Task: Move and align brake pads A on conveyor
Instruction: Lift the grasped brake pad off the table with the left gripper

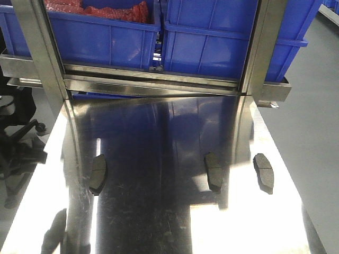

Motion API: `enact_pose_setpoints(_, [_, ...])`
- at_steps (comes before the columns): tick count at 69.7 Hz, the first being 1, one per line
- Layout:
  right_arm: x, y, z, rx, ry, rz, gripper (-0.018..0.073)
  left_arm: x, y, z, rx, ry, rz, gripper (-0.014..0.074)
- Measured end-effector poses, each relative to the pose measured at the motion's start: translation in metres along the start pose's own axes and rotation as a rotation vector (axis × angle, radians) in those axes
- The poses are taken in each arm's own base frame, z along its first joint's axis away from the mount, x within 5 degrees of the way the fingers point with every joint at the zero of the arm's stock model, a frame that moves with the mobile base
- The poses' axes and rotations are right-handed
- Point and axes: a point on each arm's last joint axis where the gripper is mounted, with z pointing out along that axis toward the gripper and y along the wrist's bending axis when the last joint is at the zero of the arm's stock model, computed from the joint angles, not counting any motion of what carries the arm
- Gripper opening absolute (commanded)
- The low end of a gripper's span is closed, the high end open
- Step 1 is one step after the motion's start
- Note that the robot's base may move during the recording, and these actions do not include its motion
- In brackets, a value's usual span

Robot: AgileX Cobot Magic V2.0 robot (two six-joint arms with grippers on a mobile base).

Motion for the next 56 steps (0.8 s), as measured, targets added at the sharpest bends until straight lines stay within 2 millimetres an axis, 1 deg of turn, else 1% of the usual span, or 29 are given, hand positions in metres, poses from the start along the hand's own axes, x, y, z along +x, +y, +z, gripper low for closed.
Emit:
enact_pose_setpoints(19, [0.0,0.0,0.0,0.0,0.0,0.0,-0.0009,0.045,0.001,-0.041,0.008,-0.137,0.004,-0.0007])
enact_pose_setpoints(37, [0.0,0.0,0.0,0.0,0.0,0.0,-0.0009,0.091,0.001,-0.067,0.031,-0.188,-0.003,-0.0006])
enact_pose_setpoints(40, [0.0,0.0,0.0,0.0,0.0,0.0,-0.0009,0.098,0.0,-0.074,0.036,-0.215,-0.002,-0.0006])
enact_pose_setpoints(47, [0.0,0.0,0.0,0.0,0.0,0.0,-0.0009,0.109,0.0,-0.084,0.039,-0.248,0.002,-0.0006])
enact_pose_setpoints(56, [0.0,0.0,0.0,0.0,0.0,0.0,-0.0009,0.115,0.0,-0.091,0.043,-0.266,0.004,-0.0006])
